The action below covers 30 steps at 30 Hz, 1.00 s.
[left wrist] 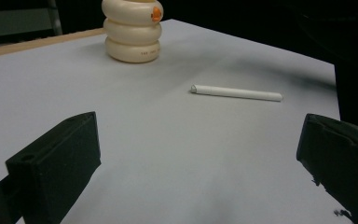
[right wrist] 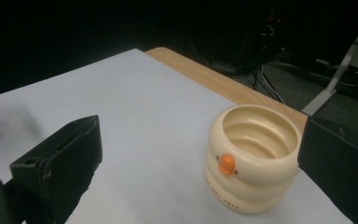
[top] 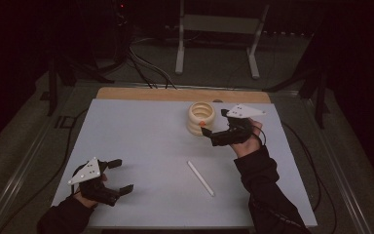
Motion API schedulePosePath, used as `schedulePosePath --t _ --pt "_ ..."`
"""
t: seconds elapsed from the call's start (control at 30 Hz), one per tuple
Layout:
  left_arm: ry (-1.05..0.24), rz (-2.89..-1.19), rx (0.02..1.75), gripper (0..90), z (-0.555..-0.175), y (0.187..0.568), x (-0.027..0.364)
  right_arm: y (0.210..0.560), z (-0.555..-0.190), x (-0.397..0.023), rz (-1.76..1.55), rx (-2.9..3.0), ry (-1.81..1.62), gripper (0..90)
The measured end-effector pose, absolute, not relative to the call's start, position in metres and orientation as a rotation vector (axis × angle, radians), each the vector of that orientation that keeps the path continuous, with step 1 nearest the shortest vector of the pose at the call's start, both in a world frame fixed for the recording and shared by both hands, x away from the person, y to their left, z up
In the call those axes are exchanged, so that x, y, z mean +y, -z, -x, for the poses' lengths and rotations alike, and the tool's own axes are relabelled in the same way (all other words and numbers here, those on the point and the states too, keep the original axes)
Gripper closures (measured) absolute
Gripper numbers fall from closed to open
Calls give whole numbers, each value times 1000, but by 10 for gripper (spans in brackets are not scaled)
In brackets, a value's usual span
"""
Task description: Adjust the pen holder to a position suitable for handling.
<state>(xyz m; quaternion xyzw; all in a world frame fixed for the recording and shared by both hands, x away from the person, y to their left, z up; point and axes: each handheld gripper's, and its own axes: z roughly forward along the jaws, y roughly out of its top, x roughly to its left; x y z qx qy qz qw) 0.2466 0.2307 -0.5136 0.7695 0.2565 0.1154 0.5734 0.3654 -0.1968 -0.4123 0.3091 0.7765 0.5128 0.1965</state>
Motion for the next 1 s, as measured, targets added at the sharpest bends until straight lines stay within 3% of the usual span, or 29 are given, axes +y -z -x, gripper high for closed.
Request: schedulePosePath --t 1.0 --pt "-267 -1807 592 3 -246 514 230 425 -437 -163 -923 2333 -1290 0"
